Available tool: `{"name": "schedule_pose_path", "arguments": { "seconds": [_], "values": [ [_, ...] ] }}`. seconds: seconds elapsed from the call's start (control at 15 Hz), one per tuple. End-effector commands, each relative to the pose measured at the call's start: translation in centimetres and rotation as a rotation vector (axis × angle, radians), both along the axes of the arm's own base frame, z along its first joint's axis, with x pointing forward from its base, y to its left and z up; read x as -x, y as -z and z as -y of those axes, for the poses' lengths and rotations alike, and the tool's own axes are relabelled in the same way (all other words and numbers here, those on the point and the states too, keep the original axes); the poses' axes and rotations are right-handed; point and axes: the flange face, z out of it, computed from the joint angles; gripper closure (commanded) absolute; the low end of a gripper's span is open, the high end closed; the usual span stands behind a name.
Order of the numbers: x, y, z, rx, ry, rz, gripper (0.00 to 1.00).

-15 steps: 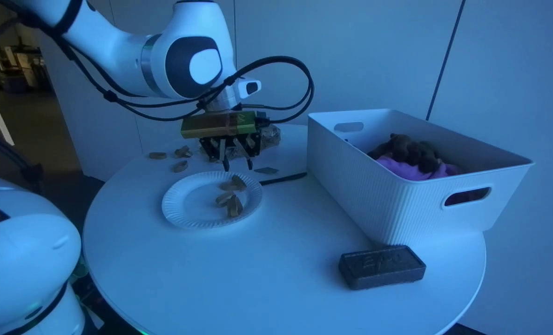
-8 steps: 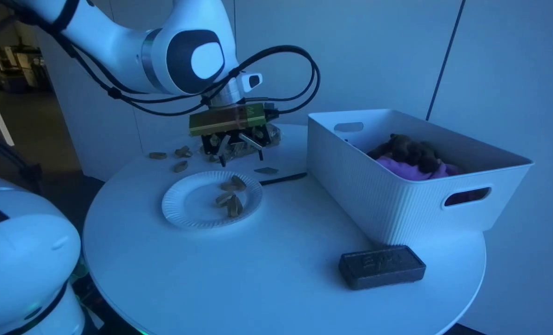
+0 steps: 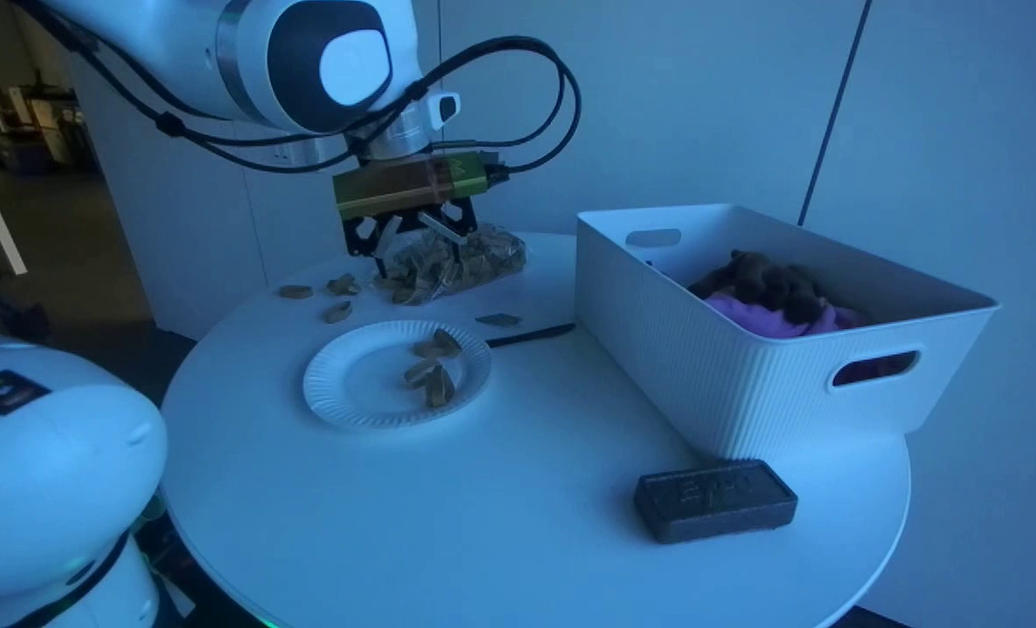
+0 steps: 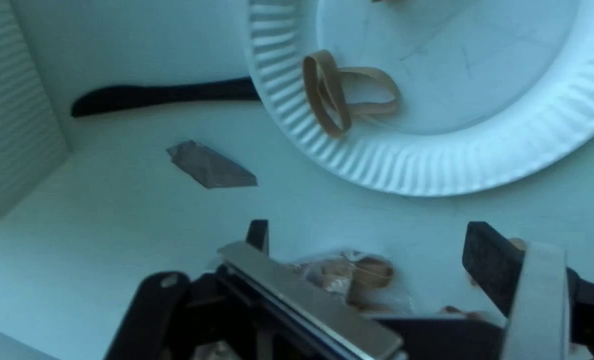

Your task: Put some rubber bands on the plate

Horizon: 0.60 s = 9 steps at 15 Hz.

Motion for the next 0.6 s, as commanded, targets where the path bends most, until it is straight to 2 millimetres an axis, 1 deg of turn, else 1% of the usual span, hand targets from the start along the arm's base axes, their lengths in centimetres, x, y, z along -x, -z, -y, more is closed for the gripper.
{"name": "schedule_pose_path", "arguments": {
  "seconds": [0.0, 0.2, 0.4, 0.53],
  "values": [
    [0.5, -0.1, -1.8, -0.075, -0.139, -0.027, 0.0],
    [0.0, 1.5, -3.3, -0.084, -0.17, -0.065, 0.0],
    [-1.0, 2.6, -4.3, -0.043, -0.141, -0.046, 0.0],
    [-1.5, 3.6, -5.2, -0.015, -0.174, -0.059, 0.0]
  ]
}}
